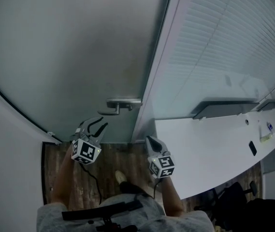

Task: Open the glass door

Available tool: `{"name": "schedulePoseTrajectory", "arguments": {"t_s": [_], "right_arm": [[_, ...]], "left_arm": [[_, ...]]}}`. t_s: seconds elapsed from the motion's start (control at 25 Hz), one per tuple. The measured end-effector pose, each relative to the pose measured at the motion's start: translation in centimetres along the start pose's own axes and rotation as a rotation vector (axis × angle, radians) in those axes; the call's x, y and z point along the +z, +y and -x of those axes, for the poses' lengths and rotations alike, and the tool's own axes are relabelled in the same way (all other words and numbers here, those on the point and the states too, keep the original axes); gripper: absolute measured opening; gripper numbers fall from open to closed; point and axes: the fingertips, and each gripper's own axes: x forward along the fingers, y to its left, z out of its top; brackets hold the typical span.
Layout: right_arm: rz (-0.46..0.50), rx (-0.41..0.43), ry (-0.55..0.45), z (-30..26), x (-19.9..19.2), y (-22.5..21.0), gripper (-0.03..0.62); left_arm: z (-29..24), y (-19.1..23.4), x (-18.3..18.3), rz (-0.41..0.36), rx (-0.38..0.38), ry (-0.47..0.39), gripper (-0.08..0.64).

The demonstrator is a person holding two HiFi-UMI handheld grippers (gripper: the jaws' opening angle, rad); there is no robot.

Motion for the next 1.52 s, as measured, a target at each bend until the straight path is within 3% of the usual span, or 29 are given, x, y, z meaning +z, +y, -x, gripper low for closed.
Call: {"name": "schedulePoseTrajectory", "arguments": {"t_s": [0.16, 0.4, 0.6, 0.8, 0.96, 1.32, 1.52], "right_arm": [[-0.009, -0.007, 0.009, -0.5, 0.1, -0.7, 0.002], [-0.034, -0.016, 0.022, -1.2, -0.5, -1.5, 0.002], [-0.049, -0.020, 0.029, -1.6, -0.9, -2.2, 0.003], [-0.097, -0.013, 0.019, -2.8, -0.3, -2.8, 0.002], [-0.113, -0.004, 0.021, -3.5, 1.3, -2.6, 0.002], [-0.152, 0.012, 0.040, -6.3, -1.1, -4.3, 0.002], [-0.172, 0.013, 0.043, -7.1, -1.1, -4.9, 0.002]], "left_arm": [[-1.8, 0.3, -0.1, -0.066, -0.049, 0.022, 0.145], [-4.1, -0.5, -1.7, -0.113, -0.193, 0.065, 0.206], [-5.4, -0.7, -3.5, -0.217, -0.272, 0.144, 0.215], [-6.4, -0.8, -4.6, -0.240, -0.343, 0.189, 0.247], [-6.4, 0.3, -4.7, -0.284, -0.373, 0.235, 0.247], [-9.0, -1.9, -7.9, -0.299, -0.453, 0.267, 0.213], [-9.3, -2.2, -8.6, -0.315, -0.472, 0.275, 0.131]]}}
